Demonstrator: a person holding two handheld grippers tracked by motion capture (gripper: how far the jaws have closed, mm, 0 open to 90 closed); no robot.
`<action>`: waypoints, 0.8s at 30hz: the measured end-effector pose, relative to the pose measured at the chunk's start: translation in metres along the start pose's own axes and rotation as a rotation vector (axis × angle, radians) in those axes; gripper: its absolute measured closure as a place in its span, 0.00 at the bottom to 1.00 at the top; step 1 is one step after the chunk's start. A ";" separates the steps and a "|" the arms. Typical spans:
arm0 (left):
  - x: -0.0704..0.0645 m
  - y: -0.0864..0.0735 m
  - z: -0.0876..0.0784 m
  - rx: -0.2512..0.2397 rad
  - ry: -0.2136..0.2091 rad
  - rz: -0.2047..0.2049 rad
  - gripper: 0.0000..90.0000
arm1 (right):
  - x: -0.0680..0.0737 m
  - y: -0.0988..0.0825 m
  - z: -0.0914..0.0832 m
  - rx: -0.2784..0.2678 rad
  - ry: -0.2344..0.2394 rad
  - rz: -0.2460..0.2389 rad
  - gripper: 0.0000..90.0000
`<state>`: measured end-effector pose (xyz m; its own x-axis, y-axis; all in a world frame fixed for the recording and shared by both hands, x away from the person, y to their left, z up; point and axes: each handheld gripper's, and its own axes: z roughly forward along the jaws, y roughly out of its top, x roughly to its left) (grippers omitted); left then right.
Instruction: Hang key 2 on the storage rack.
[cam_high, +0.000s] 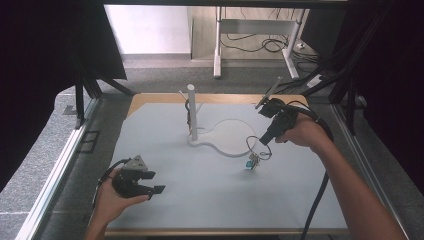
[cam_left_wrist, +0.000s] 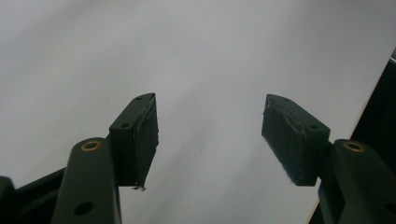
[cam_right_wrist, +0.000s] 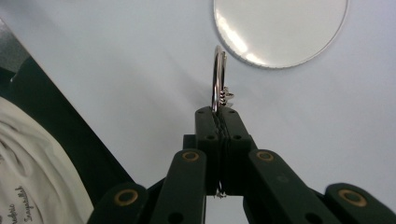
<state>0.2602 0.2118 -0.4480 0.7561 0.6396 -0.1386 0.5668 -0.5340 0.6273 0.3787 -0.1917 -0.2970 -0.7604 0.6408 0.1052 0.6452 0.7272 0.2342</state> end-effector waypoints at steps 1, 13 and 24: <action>0.000 0.000 0.000 -0.001 0.000 -0.001 0.41 | -0.001 0.001 -0.001 -0.002 0.000 -0.003 0.98; 0.000 0.000 0.002 0.007 -0.001 0.000 0.41 | -0.004 0.014 -0.007 -0.034 -0.013 0.007 0.98; 0.000 0.000 0.000 0.006 0.000 0.000 0.41 | -0.007 0.029 -0.015 -0.048 -0.016 0.020 0.98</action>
<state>0.2606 0.2118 -0.4482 0.7559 0.6398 -0.1391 0.5691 -0.5370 0.6227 0.4017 -0.1795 -0.2764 -0.7457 0.6595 0.0947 0.6559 0.7017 0.2780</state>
